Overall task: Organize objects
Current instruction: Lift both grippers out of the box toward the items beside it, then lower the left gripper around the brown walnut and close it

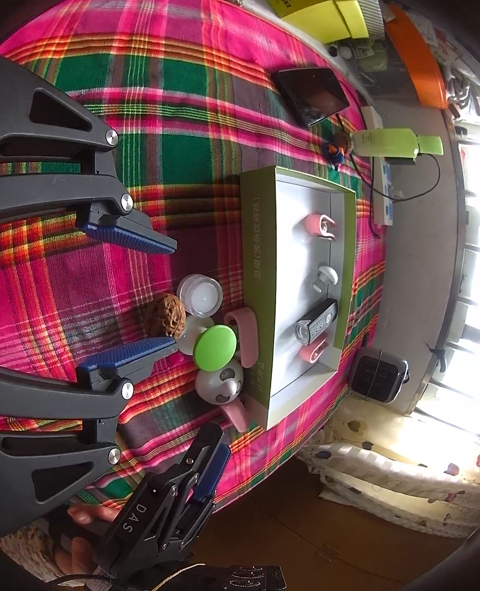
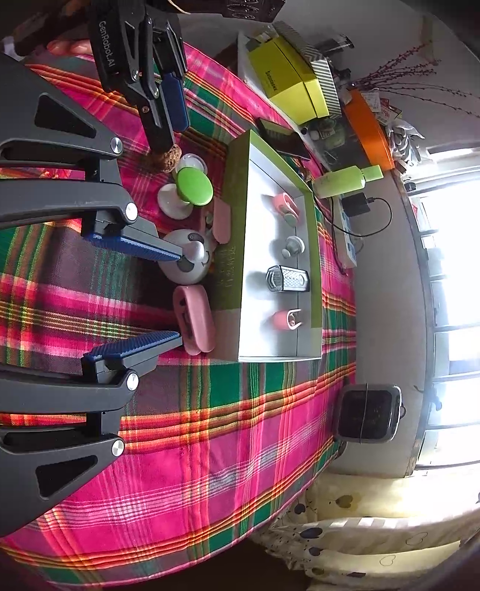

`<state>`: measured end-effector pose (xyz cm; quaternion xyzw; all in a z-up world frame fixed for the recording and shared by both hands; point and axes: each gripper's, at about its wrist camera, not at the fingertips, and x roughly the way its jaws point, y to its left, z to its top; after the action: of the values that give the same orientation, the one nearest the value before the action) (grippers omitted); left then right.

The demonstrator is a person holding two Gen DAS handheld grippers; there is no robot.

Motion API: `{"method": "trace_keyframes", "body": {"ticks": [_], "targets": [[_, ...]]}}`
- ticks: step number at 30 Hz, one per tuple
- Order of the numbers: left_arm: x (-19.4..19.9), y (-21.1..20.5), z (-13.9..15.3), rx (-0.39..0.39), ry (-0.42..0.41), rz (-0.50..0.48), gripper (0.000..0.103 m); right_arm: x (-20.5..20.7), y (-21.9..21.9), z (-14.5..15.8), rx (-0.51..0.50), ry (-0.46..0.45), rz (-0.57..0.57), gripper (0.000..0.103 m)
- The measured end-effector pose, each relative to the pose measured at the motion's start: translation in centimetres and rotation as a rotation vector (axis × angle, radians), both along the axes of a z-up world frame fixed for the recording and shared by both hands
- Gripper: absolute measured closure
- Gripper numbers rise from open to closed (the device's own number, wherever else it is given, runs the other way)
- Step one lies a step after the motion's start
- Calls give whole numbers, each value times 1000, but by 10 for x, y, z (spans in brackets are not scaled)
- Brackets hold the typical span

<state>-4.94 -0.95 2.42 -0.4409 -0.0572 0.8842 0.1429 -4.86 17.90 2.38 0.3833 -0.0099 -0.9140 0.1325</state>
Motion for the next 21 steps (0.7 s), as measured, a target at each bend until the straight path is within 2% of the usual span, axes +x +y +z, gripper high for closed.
{"method": "trace_keyframes", "body": {"ticks": [9,16,21], "targets": [[-6,8,-7,14,-23,-25,57,3,-4,0,-2,-4,12,62],[-10,7,-10,22,-24,-11,57,4,-13,-2,6,-12,37,62],[-13,4,-11,56,-26,7,58,3,-17,-4,14,-20,44,62]]}}
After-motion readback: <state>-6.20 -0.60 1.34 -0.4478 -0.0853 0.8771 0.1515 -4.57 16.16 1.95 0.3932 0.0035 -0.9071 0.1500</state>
